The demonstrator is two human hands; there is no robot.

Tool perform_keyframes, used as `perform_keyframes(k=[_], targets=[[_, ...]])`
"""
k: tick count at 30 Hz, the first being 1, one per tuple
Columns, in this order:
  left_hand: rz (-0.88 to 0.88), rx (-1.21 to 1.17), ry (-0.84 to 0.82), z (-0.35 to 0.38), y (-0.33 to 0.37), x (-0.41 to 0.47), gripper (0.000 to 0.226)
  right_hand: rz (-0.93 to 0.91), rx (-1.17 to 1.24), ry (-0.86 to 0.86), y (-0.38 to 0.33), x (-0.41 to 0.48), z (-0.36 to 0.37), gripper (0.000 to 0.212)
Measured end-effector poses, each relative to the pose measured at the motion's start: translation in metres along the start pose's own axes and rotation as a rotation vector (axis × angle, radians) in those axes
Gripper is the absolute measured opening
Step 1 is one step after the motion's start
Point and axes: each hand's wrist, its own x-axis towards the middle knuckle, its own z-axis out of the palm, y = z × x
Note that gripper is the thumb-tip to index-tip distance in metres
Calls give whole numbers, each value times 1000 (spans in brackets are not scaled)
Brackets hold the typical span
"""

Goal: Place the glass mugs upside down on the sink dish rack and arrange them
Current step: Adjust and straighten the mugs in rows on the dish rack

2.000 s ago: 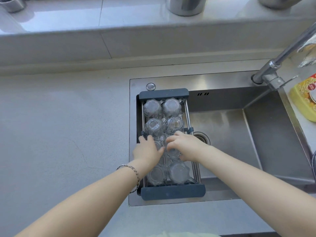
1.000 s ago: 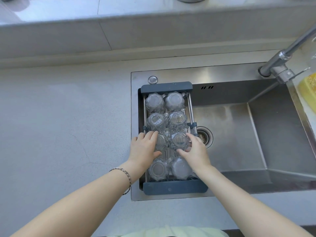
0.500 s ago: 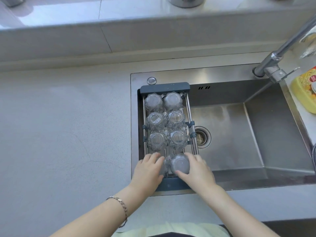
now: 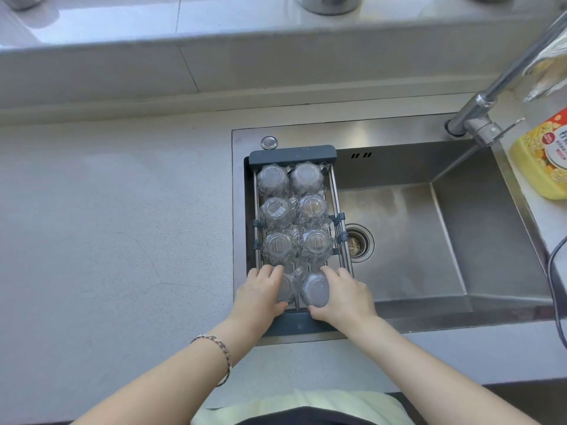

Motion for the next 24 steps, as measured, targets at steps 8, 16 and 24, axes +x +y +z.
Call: perform_keyframes(k=[8,16,24], targets=[[1,-84,39,-1,-5,-1,59,187,316,68,2,2,-7,73],[-3,-73,18,-6,-4,1,55,-143,73,222,-11,-16,-30,76],[4,-47,11,-8,-3,0,54,-405,-197,-65,16,5,-21,78]])
